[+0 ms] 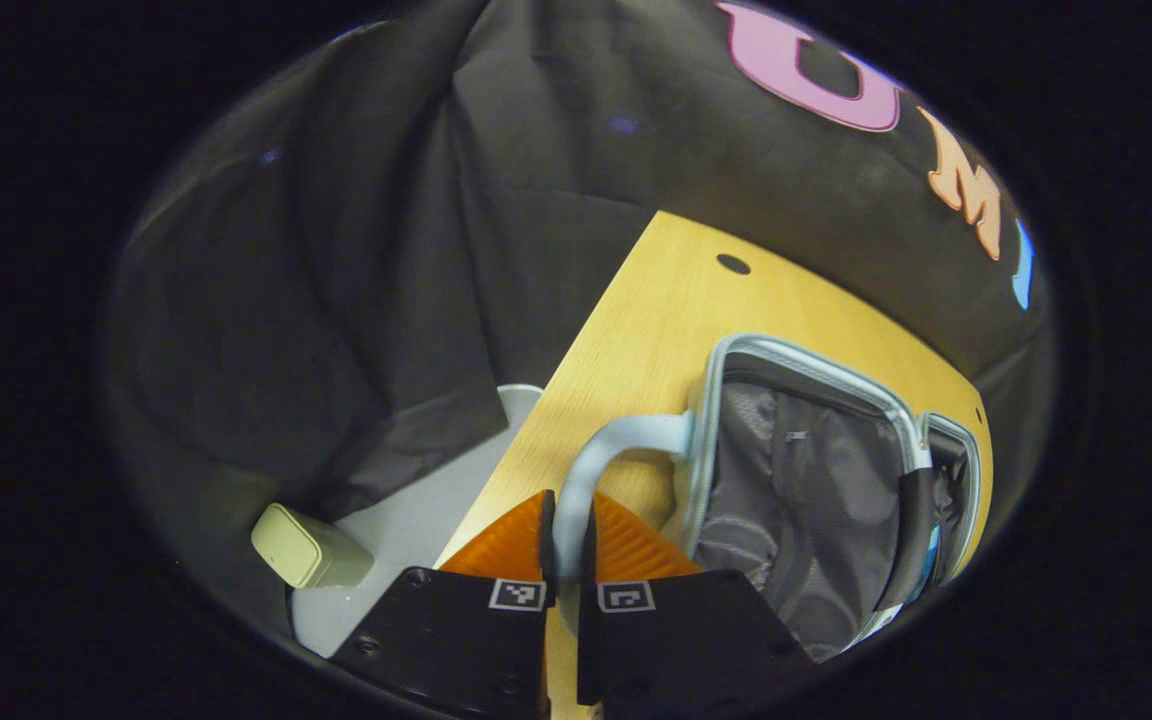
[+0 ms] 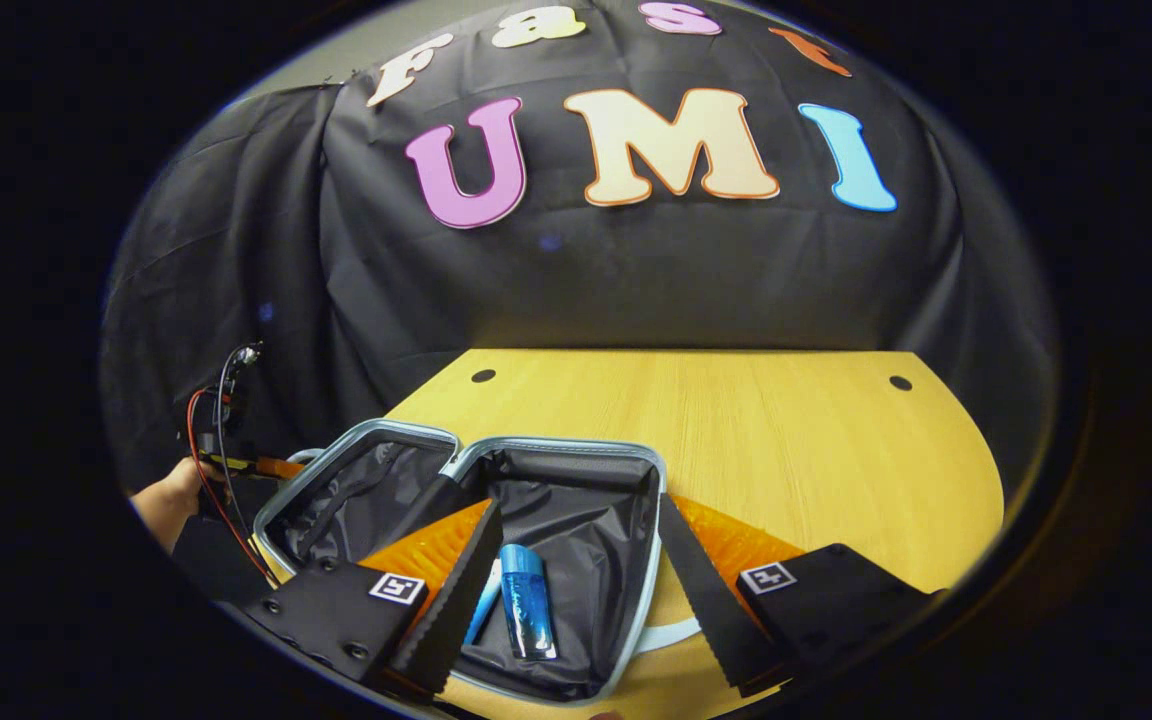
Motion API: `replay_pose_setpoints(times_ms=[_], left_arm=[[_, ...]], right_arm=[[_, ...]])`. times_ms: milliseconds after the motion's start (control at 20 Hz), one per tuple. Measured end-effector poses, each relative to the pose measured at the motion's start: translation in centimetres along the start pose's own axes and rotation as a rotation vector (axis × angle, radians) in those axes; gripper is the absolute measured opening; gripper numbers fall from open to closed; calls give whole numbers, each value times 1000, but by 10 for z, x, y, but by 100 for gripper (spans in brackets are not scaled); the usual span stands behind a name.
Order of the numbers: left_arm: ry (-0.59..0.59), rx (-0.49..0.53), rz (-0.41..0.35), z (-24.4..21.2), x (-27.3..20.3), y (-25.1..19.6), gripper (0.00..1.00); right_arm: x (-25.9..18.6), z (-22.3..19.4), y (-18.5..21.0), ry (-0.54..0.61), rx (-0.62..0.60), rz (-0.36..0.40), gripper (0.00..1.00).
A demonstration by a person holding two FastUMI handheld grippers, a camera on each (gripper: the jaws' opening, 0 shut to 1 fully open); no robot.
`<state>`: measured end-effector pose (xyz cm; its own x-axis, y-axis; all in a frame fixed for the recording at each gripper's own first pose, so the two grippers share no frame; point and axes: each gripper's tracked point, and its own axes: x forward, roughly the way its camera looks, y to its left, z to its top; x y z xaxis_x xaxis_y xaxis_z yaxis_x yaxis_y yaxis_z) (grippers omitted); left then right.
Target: First open the suitcase, pack the skin care products into it, and then close the suitcase.
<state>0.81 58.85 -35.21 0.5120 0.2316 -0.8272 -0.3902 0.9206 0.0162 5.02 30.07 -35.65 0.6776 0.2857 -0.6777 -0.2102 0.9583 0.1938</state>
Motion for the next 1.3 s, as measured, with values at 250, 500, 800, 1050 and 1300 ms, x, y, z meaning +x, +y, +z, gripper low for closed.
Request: replay_pose_setpoints(times_ms=[250, 500, 800, 1050, 1300], left_arm=[[-121, 78, 54, 40, -63, -27, 4], [-202, 72, 45, 59, -114, -53, 3], [-272, 127, -17, 82, -161, -113, 3], [-328, 178, -107, 93, -204, -168, 3], [-371, 230, -233, 99, -224, -247, 4]], right_arm=[[-21, 21, -22, -50, -57, 45, 98], [-35, 41, -33, -96, -68, 96, 98], [-52, 44, -50, -117, -57, 121, 98], [-65, 42, -69, -122, -37, 114, 98], [-77, 46, -89, -134, -28, 97, 98]])
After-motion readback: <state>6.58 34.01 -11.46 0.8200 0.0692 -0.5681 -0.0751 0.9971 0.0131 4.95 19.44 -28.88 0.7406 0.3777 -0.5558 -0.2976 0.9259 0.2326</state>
